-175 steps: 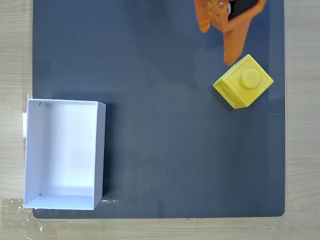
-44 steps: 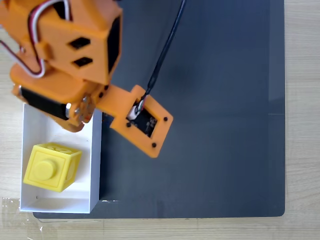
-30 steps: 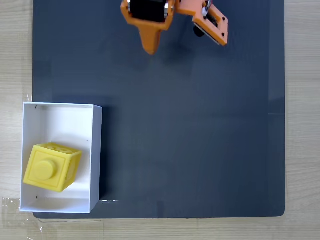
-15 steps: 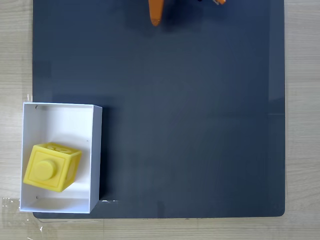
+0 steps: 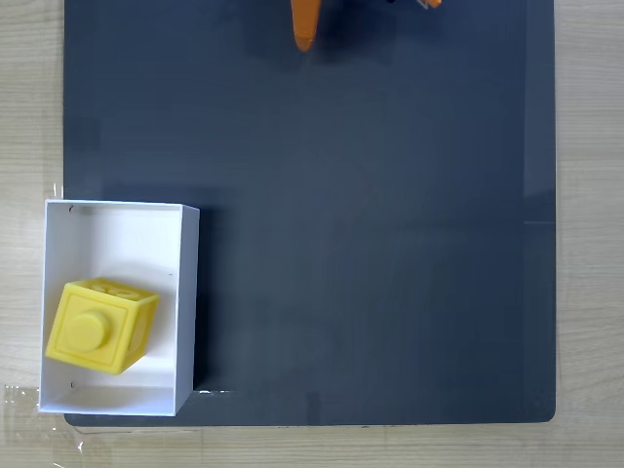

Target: Grasp a yellow block and put it in the box

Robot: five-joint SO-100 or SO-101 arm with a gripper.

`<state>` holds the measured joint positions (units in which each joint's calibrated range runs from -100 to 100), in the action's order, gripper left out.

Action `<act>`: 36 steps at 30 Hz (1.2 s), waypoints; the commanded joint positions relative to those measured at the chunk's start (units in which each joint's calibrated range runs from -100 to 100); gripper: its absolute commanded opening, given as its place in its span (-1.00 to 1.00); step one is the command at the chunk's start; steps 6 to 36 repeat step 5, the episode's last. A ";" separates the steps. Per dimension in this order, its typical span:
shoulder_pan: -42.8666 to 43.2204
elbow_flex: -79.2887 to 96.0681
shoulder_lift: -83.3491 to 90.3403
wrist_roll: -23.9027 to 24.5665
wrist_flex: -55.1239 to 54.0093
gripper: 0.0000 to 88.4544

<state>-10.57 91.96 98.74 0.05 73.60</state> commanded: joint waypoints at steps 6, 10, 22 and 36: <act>-0.12 -0.28 0.16 -0.05 0.48 -0.96; -0.12 -0.28 0.16 -0.05 0.48 -0.96; -0.12 -0.28 0.16 -0.05 0.48 -0.96; -0.12 -0.28 0.16 -0.05 0.48 -0.96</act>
